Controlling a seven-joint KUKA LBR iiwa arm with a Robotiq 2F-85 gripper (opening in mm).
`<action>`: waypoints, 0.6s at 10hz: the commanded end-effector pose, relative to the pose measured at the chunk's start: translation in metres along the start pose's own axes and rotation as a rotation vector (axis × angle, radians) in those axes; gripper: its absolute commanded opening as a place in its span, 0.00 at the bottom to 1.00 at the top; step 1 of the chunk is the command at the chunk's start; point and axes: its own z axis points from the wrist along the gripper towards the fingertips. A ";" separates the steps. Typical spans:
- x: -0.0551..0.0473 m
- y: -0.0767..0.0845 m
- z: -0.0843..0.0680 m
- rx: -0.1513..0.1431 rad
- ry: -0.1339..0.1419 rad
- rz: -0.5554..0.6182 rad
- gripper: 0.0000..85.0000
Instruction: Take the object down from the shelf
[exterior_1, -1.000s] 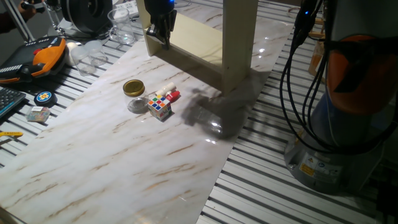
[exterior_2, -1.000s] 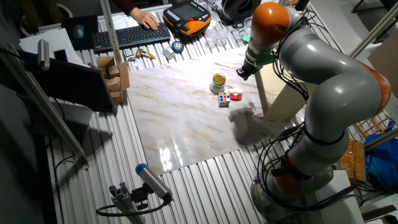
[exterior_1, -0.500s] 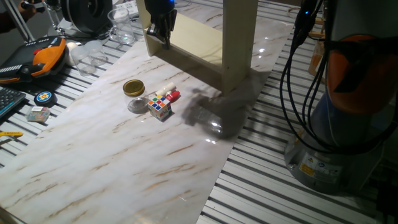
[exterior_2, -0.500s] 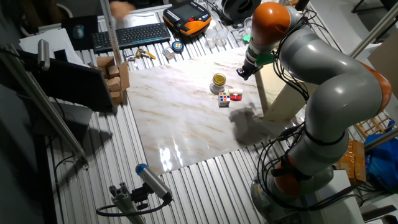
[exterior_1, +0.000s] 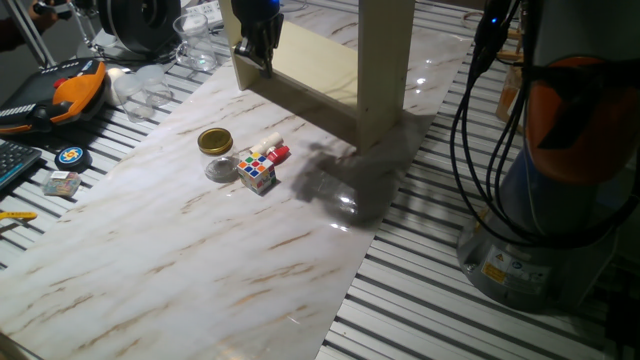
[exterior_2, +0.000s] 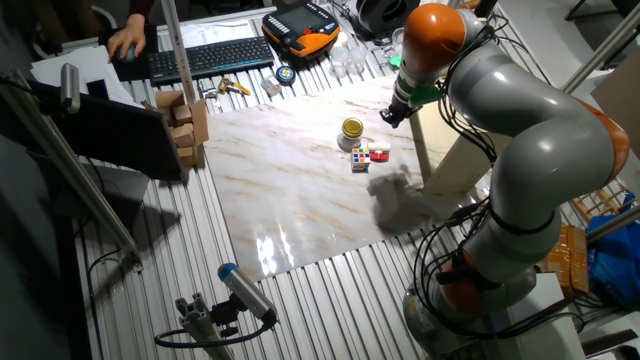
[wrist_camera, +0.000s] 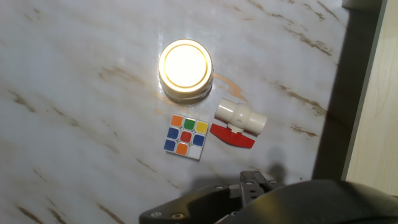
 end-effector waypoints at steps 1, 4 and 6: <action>-0.001 0.000 0.000 0.001 0.000 -0.002 0.00; -0.001 0.001 -0.002 -0.002 0.003 -0.003 0.00; -0.001 0.001 -0.002 -0.003 0.003 -0.006 0.00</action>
